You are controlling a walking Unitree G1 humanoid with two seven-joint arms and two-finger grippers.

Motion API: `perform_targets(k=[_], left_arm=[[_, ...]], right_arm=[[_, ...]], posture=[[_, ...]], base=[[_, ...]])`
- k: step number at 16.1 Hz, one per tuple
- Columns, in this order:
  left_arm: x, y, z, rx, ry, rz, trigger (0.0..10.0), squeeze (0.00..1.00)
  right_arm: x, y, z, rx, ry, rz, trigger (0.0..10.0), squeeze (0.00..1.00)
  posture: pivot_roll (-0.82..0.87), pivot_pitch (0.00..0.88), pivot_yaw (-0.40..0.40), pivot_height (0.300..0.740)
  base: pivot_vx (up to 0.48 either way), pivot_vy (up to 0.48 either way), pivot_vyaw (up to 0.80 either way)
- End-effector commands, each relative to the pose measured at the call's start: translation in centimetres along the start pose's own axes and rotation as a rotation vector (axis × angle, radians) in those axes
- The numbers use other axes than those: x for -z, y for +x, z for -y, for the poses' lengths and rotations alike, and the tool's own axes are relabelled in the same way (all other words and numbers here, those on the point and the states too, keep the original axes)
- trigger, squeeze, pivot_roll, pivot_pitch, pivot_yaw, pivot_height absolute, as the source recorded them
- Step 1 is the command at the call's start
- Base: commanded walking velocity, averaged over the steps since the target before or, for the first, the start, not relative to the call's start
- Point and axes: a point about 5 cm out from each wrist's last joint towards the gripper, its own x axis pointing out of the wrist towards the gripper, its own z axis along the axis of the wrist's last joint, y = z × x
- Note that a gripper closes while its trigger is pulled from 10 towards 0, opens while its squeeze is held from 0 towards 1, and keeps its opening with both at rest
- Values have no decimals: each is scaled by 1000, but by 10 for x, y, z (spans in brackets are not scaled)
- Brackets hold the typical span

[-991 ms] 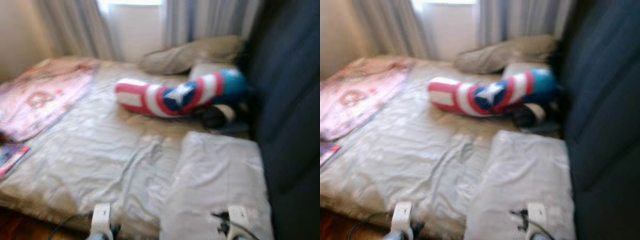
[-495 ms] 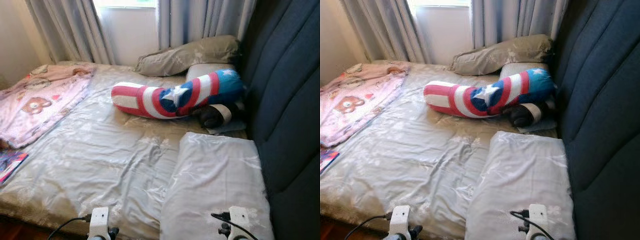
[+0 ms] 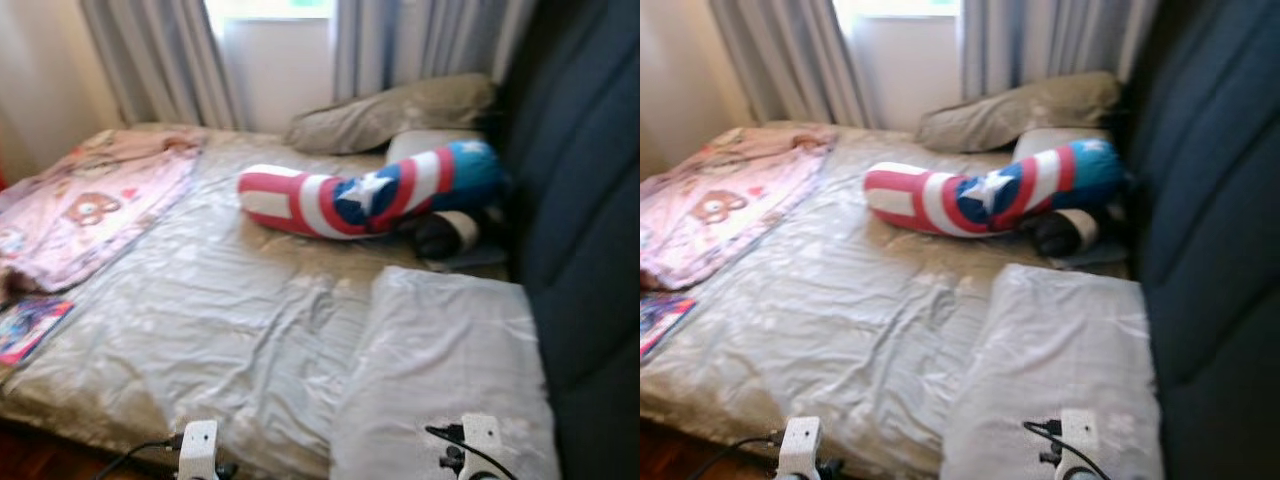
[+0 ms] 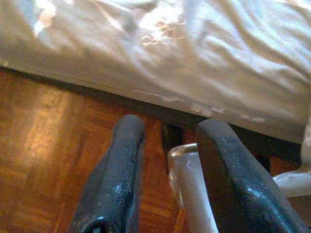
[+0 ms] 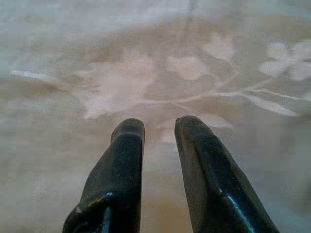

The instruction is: Clean up the room

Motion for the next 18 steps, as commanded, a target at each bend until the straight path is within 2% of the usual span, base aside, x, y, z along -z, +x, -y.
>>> perform_targets(k=[1, 2, 6, 9, 18], left_arm=[[-1, 0, -3, -9, -3, -9, 10000, 0], [-1, 0, -2, -10, -6, -9, 10000, 0], [0, 0, -1, -11, -17, -13, 10000, 0], [1, 0, -4, -15, -19, -14, 10000, 0], [-2, 0, -6, -12, -15, -4, 10000, 0]], right_arm=[[-5, 1, -6, -17, 5, 9, 10000, 0], [-5, 1, -6, -22, 0, 9, 10000, 0], [-5, 1, -7, -27, -16, 9, 10000, 0], [-5, 1, -10, -31, 0, 9, 10000, 0], [-8, 2, -10, -26, 25, 24, 10000, 0]], posture=[[4, 0, 17, 740], [6, 0, 17, 740], [6, 0, 16, 740], [9, 0, 16, 740], [9, 0, 24, 740]], base=[[0, 0, 0], [0, 0, 0], [0, 472, 0], [0, 480, 800], [0, 480, 0]])
